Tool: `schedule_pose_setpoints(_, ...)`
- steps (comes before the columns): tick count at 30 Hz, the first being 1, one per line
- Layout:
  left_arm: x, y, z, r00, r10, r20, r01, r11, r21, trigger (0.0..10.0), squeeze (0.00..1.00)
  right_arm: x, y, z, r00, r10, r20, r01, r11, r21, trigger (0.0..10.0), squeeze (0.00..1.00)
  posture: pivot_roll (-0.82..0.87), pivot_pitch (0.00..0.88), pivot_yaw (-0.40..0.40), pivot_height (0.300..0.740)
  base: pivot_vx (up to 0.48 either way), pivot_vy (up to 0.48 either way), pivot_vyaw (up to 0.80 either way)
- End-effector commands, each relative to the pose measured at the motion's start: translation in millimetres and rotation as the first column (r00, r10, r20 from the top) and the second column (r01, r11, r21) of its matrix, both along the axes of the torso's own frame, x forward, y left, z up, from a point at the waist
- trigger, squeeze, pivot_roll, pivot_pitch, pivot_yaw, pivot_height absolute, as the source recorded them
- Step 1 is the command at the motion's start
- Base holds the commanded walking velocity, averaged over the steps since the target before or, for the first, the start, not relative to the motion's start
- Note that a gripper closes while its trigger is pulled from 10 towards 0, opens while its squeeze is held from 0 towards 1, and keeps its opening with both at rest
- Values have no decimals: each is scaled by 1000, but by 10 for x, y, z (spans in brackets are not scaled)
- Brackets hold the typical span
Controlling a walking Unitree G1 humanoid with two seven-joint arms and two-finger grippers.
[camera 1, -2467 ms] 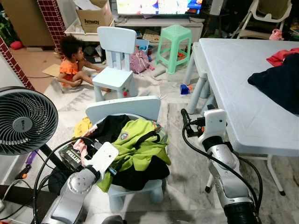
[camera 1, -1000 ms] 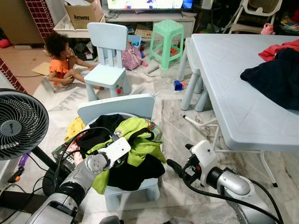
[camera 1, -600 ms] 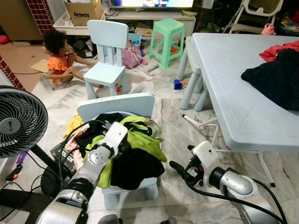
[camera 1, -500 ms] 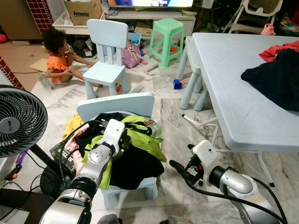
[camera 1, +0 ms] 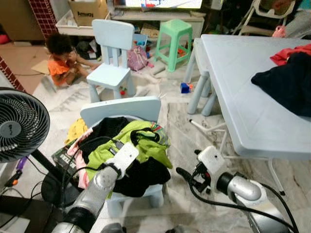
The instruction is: Hang hanger
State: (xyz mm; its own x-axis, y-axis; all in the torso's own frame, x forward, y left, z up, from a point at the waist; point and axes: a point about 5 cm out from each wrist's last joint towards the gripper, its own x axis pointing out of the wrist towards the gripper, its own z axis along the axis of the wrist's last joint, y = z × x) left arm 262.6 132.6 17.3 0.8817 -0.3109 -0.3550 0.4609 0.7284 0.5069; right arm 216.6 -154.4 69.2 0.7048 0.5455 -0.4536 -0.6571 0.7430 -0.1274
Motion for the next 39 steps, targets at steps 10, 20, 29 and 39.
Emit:
schedule_pose_setpoints(10,131,136,191,989,5,149,-24,992,125,10000,1000,-33,36,-14,999,32,-4,-32,999,-17,10000,0,-73,37,-57,740,0,0,0)
schedule_pose_setpoints(20,255,164,112,996,-85,30,79,985,156,10000,1000,-70,39,-4,999,32,-5,-32,999,-20,10000,0,-95,47,-46,740,0,0,0)
schedule_pose_setpoints(29,289,120,17,991,-122,-51,129,981,147,10000,0,-116,14,-23,999,33,-18,-33,999,-29,10000,0,-111,45,-38,740,0,0,0)
schedule_pose_setpoints(39,378,18,-7,983,-155,-96,164,981,105,0,0,-125,2,-22,999,40,-22,-41,998,-37,10000,0,-124,43,-43,740,0,0,0)
